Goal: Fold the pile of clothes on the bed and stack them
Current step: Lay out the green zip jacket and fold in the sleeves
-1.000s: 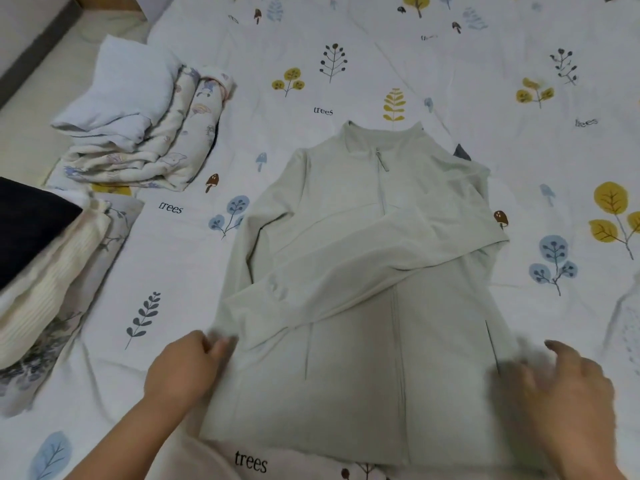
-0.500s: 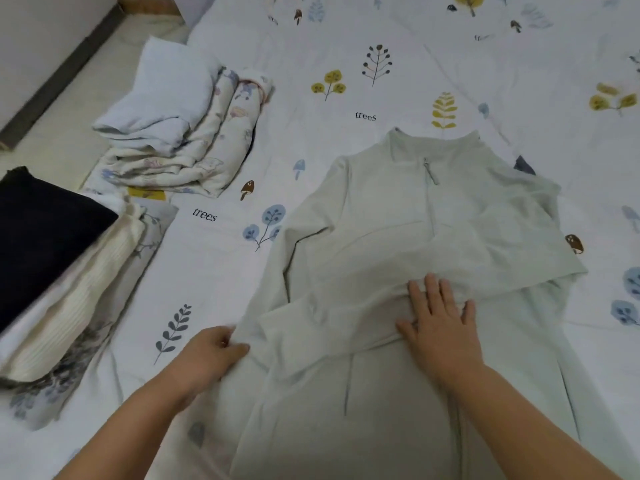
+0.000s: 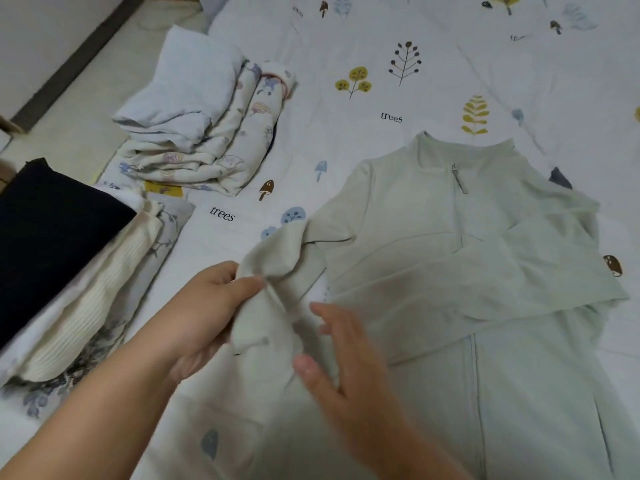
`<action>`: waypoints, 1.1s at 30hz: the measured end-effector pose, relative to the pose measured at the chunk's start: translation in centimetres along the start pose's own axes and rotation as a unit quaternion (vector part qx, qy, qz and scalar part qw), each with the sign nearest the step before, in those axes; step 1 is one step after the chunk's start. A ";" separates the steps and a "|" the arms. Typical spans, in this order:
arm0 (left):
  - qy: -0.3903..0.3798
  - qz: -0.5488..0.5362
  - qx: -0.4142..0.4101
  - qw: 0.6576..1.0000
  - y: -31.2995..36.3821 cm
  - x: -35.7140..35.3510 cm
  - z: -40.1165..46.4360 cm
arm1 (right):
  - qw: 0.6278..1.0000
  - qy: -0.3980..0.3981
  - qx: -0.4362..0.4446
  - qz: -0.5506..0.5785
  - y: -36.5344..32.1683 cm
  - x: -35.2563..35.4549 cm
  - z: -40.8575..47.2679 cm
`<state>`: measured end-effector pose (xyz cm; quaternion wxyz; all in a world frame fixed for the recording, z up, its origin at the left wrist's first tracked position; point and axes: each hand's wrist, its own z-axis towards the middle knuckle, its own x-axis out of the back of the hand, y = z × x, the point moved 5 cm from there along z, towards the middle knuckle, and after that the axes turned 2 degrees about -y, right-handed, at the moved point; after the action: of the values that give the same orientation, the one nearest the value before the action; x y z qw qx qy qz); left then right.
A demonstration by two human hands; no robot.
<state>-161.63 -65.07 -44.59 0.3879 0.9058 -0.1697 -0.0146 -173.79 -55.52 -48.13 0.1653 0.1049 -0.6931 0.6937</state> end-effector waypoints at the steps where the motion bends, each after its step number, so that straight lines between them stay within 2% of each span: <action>1: -0.018 -0.036 -0.004 0.999 0.4 -1.1 0.0 | 0.999 0.000 -0.011 0.050 -1.2 -0.5 0.2; 4: -0.105 -0.123 -0.022 0.987 1.6 -4.0 0.3 | 0.979 0.058 -0.116 0.158 -0.5 -0.1 1.0; 6: -0.149 -0.108 -0.052 0.982 2.3 -5.0 0.6 | 0.961 0.112 -0.164 0.190 1.9 2.1 1.2; 8: -0.143 -0.048 -0.078 0.985 2.6 -5.3 1.2 | 0.940 0.154 -0.210 0.220 4.4 4.9 1.1; 10: -0.107 0.051 -0.107 0.987 2.4 -5.5 2.4 | 0.932 0.183 -0.258 0.177 7.1 7.5 0.4; 13: -0.035 0.219 -0.163 0.961 1.4 -6.2 5.0 | 0.930 0.181 -0.317 -0.043 10.3 9.8 -1.0; 16: 0.028 0.402 -0.237 0.884 0.5 -7.3 7.5 | 0.905 0.215 -0.295 -0.216 10.4 10.2 -1.9; 18: 0.064 0.464 -0.303 0.830 0.9 -8.0 8.4 | 0.918 0.213 -0.219 -0.252 9.0 9.0 -1.5; 20: 0.074 0.498 -0.348 0.790 1.4 -8.6 9.1 | 0.942 0.137 -0.143 -0.271 7.7 6.5 -0.9; 22: 0.059 0.577 -0.347 0.737 1.4 -8.9 10.2 | 0.943 0.035 -0.114 -0.310 7.7 4.1 -0.8; 25: 0.028 0.699 -0.302 0.648 1.5 -8.5 12.1 | 0.921 -0.043 -0.151 -0.358 8.2 3.3 -0.7; 28: 0.012 0.757 -0.264 0.598 2.7 -7.8 12.7 | 0.911 -0.021 -0.268 -0.313 8.0 6.6 -1.1; 29: 0.005 0.757 -0.267 0.597 3.3 -7.8 12.8 | 0.911 -0.003 -0.310 -0.272 8.2 8.1 -1.6; 30: -0.003 0.738 -0.282 0.613 3.9 -7.9 12.6 | 0.913 0.023 -0.335 -0.230 8.3 9.8 -2.3; 31: -0.017 0.702 -0.294 0.648 4.7 -8.1 12.4 | 0.916 0.040 -0.359 -0.176 8.9 11.4 -3.2; 33: -0.059 0.597 -0.287 0.747 6.4 -8.8 11.9 | 0.912 0.078 -0.403 -0.015 9.8 14.6 -5.0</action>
<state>-173.75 -74.69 -49.28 0.5485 0.4628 -0.6863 0.1185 -190.51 -49.17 -51.88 0.2579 -0.0148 -0.8969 0.3590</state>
